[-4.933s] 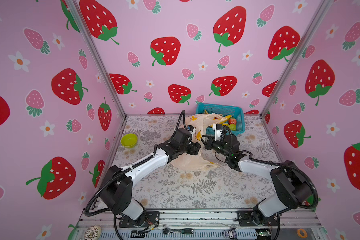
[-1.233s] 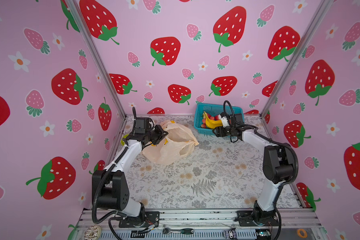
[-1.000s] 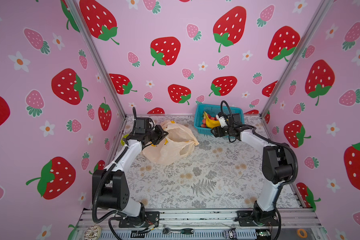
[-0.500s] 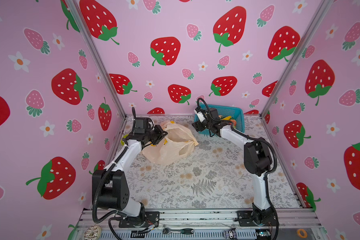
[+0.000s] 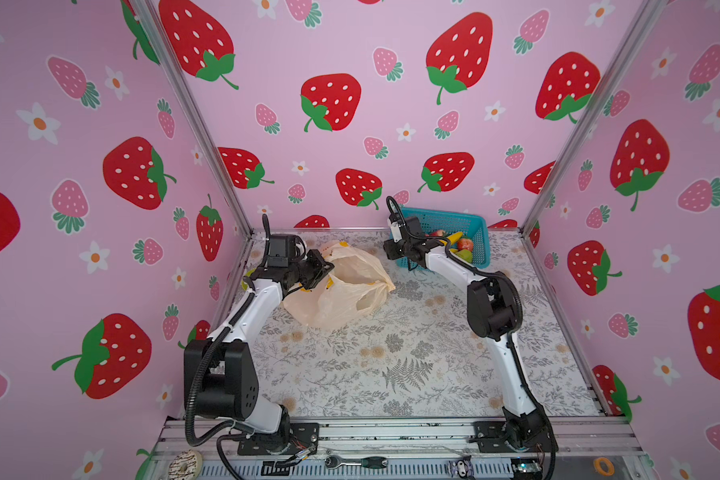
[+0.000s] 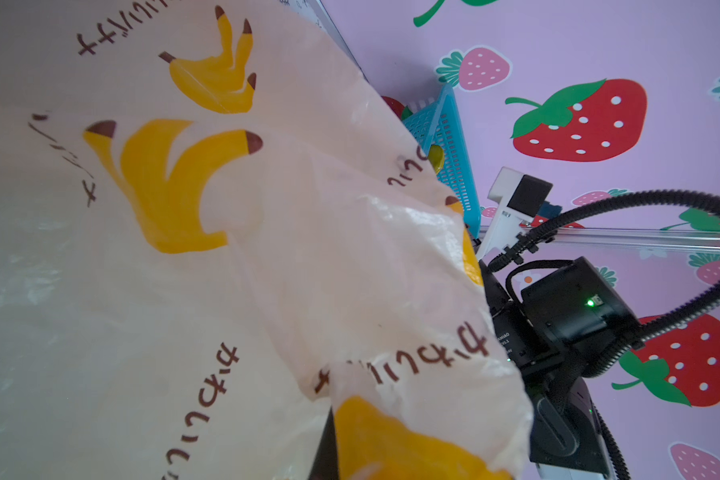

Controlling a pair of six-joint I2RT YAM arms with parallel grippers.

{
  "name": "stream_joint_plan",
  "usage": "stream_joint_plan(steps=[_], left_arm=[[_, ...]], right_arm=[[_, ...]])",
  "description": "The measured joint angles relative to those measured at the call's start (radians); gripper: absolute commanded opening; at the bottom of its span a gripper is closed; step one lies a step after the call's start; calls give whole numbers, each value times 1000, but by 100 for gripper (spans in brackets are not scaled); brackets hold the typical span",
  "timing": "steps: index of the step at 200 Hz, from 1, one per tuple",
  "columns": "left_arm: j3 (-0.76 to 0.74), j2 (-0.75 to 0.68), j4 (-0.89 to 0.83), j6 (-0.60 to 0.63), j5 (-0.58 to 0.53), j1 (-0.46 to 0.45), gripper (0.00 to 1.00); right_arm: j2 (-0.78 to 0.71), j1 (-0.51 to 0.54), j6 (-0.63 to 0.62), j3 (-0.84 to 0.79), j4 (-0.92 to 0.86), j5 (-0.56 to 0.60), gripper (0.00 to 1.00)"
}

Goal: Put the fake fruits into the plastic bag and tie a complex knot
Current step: 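Lower the right gripper into the teal basket and grasp the yellow banana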

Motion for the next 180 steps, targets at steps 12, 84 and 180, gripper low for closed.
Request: stream_joint_plan(steps=[12, 84, 180], left_arm=[[0, 0, 0, 0, 0, 0, 0], [0, 0, 0, -4, 7, 2, 0], [0, 0, 8, -4, 28, -2, 0]], right_arm=[[-54, -2, 3, -88, 11, 3, 48], [-400, -83, -20, -540, 43, -24, 70], [-446, -220, -90, -535, 185, -166, 67]])
